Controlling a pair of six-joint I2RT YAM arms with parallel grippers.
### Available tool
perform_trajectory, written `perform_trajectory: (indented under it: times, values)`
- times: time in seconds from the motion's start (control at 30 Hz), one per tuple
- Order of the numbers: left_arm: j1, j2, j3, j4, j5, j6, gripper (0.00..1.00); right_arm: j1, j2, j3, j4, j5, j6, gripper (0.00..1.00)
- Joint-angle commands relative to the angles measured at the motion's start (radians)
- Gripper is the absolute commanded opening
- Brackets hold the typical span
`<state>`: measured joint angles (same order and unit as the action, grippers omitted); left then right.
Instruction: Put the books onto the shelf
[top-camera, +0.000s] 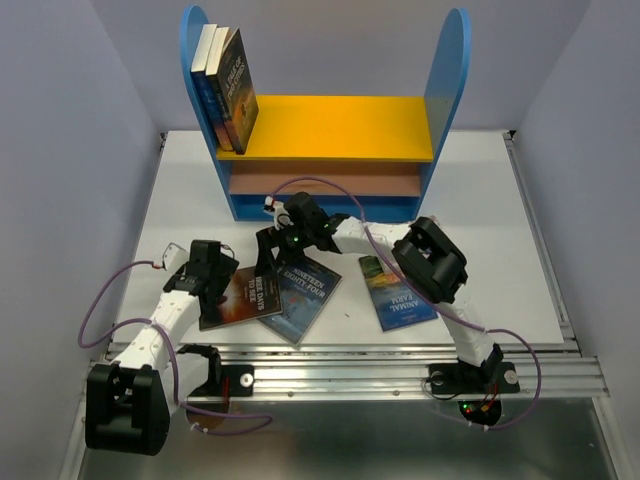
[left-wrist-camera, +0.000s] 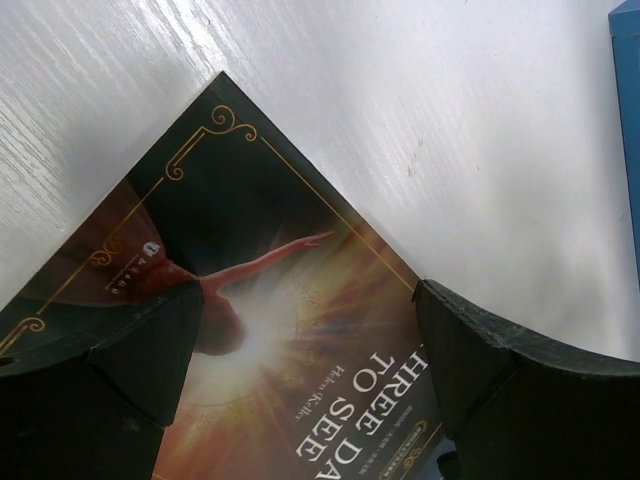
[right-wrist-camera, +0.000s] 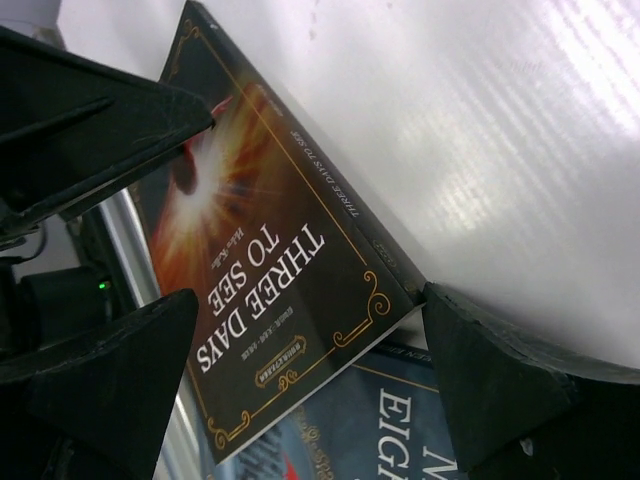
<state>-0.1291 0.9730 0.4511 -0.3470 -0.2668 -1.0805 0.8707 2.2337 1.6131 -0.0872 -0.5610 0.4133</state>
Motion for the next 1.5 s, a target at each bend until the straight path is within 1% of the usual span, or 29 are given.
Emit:
perform_trajectory:
  times: [0.0,0.1,0.13,0.2,0.27,0.3,0.37,0.4,0.43,0.47,0.5,0.6,0.63,0.7,0.73,0.87,0.9,0.97,1.03,1.1,1.17,1.2,1.23,1.4,1.47]
  values:
    - [0.003,0.001,-0.028,-0.01,-0.003,-0.022,0.99,0.013,-0.022,-0.002,-0.051,-0.157,0.103,0.98]
    - [0.003,0.009,-0.026,-0.012,-0.003,-0.024,0.99,0.013,-0.016,0.01,-0.057,-0.154,0.117,0.94]
    - [0.003,0.009,-0.025,-0.014,-0.003,-0.024,0.99,0.013,-0.01,0.016,-0.059,-0.152,0.134,0.91]
    - [0.003,0.015,-0.023,-0.015,0.0,-0.021,0.99,0.013,0.003,0.022,-0.059,-0.154,0.16,0.88]
    - [0.003,0.012,-0.025,-0.015,0.003,-0.022,0.99,0.013,0.027,0.036,-0.08,-0.151,0.168,0.88]
    - [0.003,0.012,-0.025,-0.015,0.003,-0.022,0.99,0.013,0.033,0.042,-0.1,-0.134,0.17,0.88]
    - [0.003,0.01,-0.025,-0.014,0.005,-0.019,0.99,0.013,0.046,0.053,-0.161,-0.065,0.159,0.85]
    - [0.003,0.012,-0.025,-0.014,0.005,-0.019,0.99,0.013,0.049,0.053,-0.175,-0.042,0.154,0.82]
    - [0.003,0.01,-0.025,-0.014,0.003,-0.018,0.99,0.013,0.052,0.051,-0.195,-0.021,0.147,0.76]
    - [0.003,0.01,-0.025,-0.014,0.001,-0.019,0.99,0.013,0.067,0.054,-0.209,-0.016,0.144,0.76]
    - [0.003,0.01,-0.025,-0.014,0.001,-0.018,0.99,0.013,0.076,0.059,-0.22,-0.017,0.139,0.75]
    - [0.003,0.007,-0.025,-0.012,-0.002,-0.018,0.99,0.013,0.109,0.051,-0.229,-0.046,0.142,0.66]
    - [0.003,0.007,-0.026,-0.012,-0.002,-0.018,0.99,0.013,0.115,0.05,-0.229,-0.059,0.143,0.6]
    - [0.003,0.003,-0.028,-0.012,-0.003,-0.019,0.99,0.013,0.118,0.045,-0.227,-0.053,0.142,0.57]
    - [0.003,0.0,-0.028,-0.012,-0.006,-0.021,0.99,0.013,0.119,0.044,-0.227,-0.053,0.139,0.53]
    - [0.003,-0.008,-0.032,-0.01,-0.008,-0.024,0.99,0.013,0.132,0.044,-0.227,-0.063,0.139,0.5]
    - [0.003,-0.01,-0.032,-0.01,-0.008,-0.024,0.99,0.013,0.138,0.045,-0.227,-0.08,0.143,0.48]
    - [0.003,-0.013,-0.034,-0.01,-0.006,-0.024,0.99,0.013,0.155,0.045,-0.226,-0.094,0.144,0.46]
    - [0.003,-0.016,-0.034,-0.009,-0.006,-0.024,0.99,0.013,0.159,0.042,-0.226,-0.096,0.142,0.42]
    - [0.003,-0.019,-0.035,-0.009,-0.009,-0.025,0.99,0.013,0.161,0.036,-0.224,-0.094,0.145,0.35]
    - [0.003,-0.02,-0.035,-0.009,-0.009,-0.027,0.99,0.013,0.158,0.031,-0.214,-0.089,0.153,0.22]
    - [0.003,-0.02,-0.037,-0.009,-0.009,-0.029,0.99,0.013,0.153,0.03,-0.209,-0.083,0.156,0.09]
    - [0.003,-0.02,-0.037,-0.009,-0.009,-0.027,0.99,0.013,0.152,0.027,-0.2,-0.082,0.159,0.01]
    - [0.003,-0.031,-0.02,0.008,0.018,-0.001,0.99,0.013,0.115,0.004,-0.129,-0.082,0.182,0.01]
    - [0.003,-0.045,0.004,0.028,0.055,0.031,0.99,0.013,0.078,-0.007,-0.097,-0.065,0.18,0.01]
